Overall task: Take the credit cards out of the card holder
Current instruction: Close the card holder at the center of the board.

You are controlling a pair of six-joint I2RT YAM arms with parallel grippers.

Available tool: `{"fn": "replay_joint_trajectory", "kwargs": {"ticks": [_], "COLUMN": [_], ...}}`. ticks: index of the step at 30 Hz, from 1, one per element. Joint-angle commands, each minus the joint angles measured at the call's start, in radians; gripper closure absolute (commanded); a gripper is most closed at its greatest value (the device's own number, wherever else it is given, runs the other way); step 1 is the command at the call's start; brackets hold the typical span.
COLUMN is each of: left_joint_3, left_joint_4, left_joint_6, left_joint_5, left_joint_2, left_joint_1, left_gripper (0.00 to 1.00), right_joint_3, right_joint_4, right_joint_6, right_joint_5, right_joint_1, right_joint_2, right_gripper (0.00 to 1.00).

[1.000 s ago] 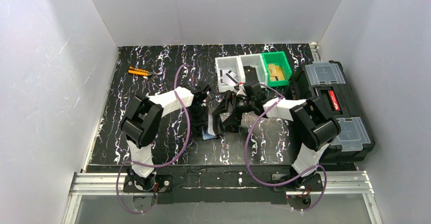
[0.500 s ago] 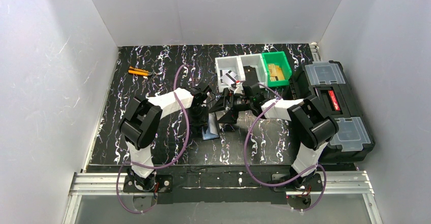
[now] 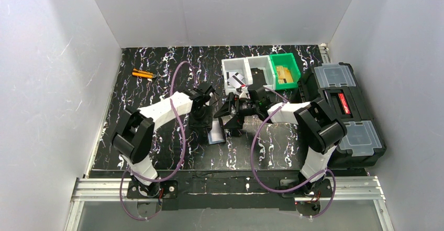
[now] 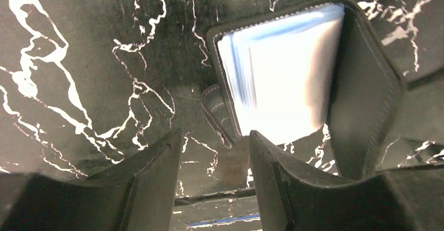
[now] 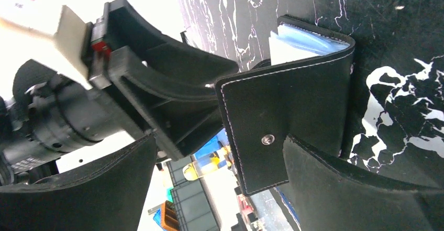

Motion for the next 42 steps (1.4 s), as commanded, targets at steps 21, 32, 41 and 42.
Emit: {"fn": "replay_joint_trajectory", "kwargs": {"ticks": [21,32,41,42], "left_joint_3": [-0.11,-0.09,-0.054,-0.052], "left_joint_4": [-0.093,0.033,0.011,0.009], "left_joint_6": [0.0,-0.085,-0.075,-0.075], "left_joint_5": [0.038,0.148,0.147,0.147], "left_joint_2": [-0.288,-0.126,-0.138,-0.141], "left_joint_1": [0.032,0.112,0.114,0.114], "left_gripper": [0.63,0.82,0.82,0.82], "right_joint_3": [0.153,0.144,0.178,0.183], "right_joint_4": [-0.082,-0.106,-0.103,-0.109], "right_joint_6": [0.037,0.042,0.033,0.029], "right_joint_5": [0.155,0.202,0.166,0.166], "right_joint_1": [0.126,0.125,0.109,0.108], "right_joint_2": [0.204,0.136,0.101,0.093], "right_gripper": [0.02,0.02,0.02,0.02]}}
